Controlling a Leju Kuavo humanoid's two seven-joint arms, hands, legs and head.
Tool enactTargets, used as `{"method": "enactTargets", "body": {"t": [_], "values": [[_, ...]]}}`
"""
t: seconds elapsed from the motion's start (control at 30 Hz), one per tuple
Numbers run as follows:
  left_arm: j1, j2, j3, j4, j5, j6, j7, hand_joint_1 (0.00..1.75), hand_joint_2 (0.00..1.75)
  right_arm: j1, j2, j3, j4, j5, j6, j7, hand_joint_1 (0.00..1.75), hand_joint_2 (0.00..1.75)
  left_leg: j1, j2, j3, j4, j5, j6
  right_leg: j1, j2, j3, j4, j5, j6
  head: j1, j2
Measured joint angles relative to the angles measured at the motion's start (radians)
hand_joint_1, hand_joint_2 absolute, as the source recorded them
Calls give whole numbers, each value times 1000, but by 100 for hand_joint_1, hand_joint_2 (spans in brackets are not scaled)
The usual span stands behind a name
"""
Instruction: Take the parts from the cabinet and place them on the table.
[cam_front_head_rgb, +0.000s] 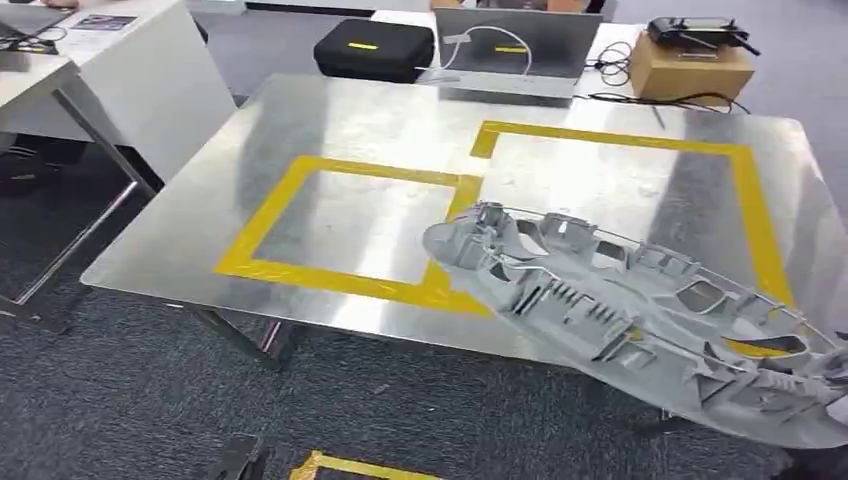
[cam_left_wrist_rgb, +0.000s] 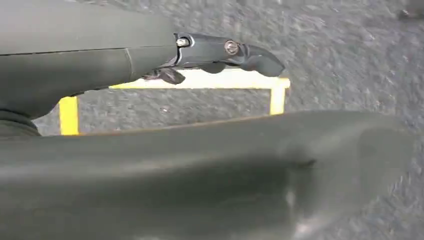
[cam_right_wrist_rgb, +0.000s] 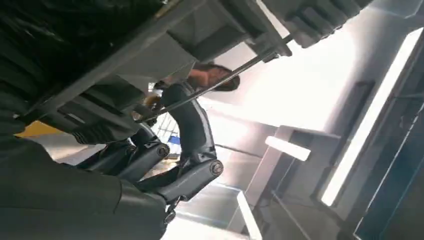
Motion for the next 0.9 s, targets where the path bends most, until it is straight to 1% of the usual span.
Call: {"method": "enactTargets", "body": {"t": [0.03,0.07,0.1,0.13,0.17,0.2,0.23,0.27,0.3,0.4,0.43,0.47,0.5,0.53,0.57,0.6,0.63,0.67,0.7,0.73,0.77,0.83,0.87,0.9], "values": [[1,2,3,0,2,1,-5,0,0,2,-1,0,0,1,2,8,175,175,7,14,6,-20,9,1,8,13,-5,-5,4,8,2,0],[-1,3,7,0,5,3,-8,0,0,5,-5,0,3,2,5,15,175,175,11,34,13,-35,17,-4,7,-34,-14,7,-7,5,1,0],[3,5,10,0,3,0,-11,0,0,-1,-9,0,8,6,16,26,175,175,12,42,16,-44,20,2,9,-91,-32,42,-37,12,12,0],[9,4,12,0,2,0,-11,0,0,-8,-12,2,16,11,26,39,175,175,11,58,15,-43,21,3,8,-121,-66,112,-76,18,13,0],[15,4,17,0,1,-1,-11,0,0,-11,-13,2,27,18,38,60,175,175,11,74,16,-43,20,3,5,-133,-103,192,-111,23,12,0],[21,4,21,0,-1,-1,-13,0,0,-11,-18,2,41,23,51,82,175,175,11,85,15,-42,18,3,2,-139,-135,260,-135,30,11,0],[24,5,24,0,-1,-1,-13,0,0,-10,-23,1,53,27,65,98,175,175,11,96,14,-41,18,2,-2,-141,-147,288,-136,36,13,0],[24,5,26,0,0,-1,-14,0,0,-8,-29,0,64,39,76,107,175,175,12,102,14,-40,16,0,-6,-145,-133,270,-117,41,12,0],[24,5,26,0,-1,-1,-15,0,0,-7,-30,0,67,42,77,109,175,175,12,103,14,-40,16,0,-7,-146,-127,259,-109,42,11,0],[24,5,26,0,-1,-1,-15,0,0,-7,-30,0,67,42,77,109,175,175,12,103,14,-40,16,0,-7,-146,-127,259,-109,42,11,0],[24,5,26,0,-1,-1,-15,0,0,-7,-32,0,68,44,78,110,175,175,13,104,14,-40,16,-1,-8,-147,-120,249,-103,42,12,0],[24,5,26,0,-1,-1,-16,0,0,-5,-34,-1,71,46,79,112,175,175,13,106,15,-39,15,-2,-9,-148,-104,221,-87,44,12,0],[24,5,26,0,-1,-2,-16,0,0,-4,-35,-2,73,48,81,113,175,175,14,107,15,-38,15,-2,-10,-149,-93,202,-78,44,12,0],[23,7,28,0,-2,-4,-21,0,0,-9,-45,-3,90,53,88,115,175,175,9,111,11,-20,2,-23,-8,-164,36,-7,-35,45,14,0],[24,10,28,0,-3,-4,-23,0,0,-8,-45,-3,101,55,88,115,175,175,8,109,6,-10,3,-10,-11,-157,35,-8,-24,25,11,0],[24,11,29,0,-3,-4,-23,0,0,-8,-45,-3,105,57,88,116,175,175,9,109,7,-10,3,-3,-9,-156,35,-8,-25,25,11,0],[24,11,29,0,-3,-4,-23,0,0,-9,-47,-4,108,57,88,116,175,175,9,109,8,-13,5,0,-8,-155,34,-8,-25,24,11,0],[23,12,30,0,-3,-4,-23,0,0,-9,-48,-5,110,60,90,118,175,175,10,109,8,-15,6,1,-6,-155,35,-7,-26,19,11,0],[23,13,31,0,-4,-5,-23,0,0,-11,-48,-5,113,66,97,126,175,175,11,109,9,-17,6,2,-4,-155,35,-7,-27,16,11,0],[23,13,31,0,-5,-5,-23,0,0,-14,-50,-5,116,73,106,133,175,175,12,109,10,-18,7,1,-3,-155,35,-7,-27,13,11,0],[23,13,31,0,-6,-6,-23,0,0,-17,-55,-5,122,82,116,145,175,175,13,109,10,-19,9,-3,-1,-155,35,-7,-27,12,11,0],[22,13,31,0,-11,-8,-23,0,0,-23,-66,-5,133,99,135,166,175,175,15,109,10,-20,10,-5,1,-156,35,-7,-28,8,12,0],[22,13,31,0,-13,-12,-23,0,0,-31,-76,-5,144,109,150,179,175,175,17,109,10,-21,10,-12,2,-155,34,-6,-27,7,11,0],[21,13,31,0,-15,-14,-22,0,0,-41,-87,-4,156,114,159,189,175,175,19,109,10,-21,10,-27,4,-155,34,-5,-27,7,11,0]]}}
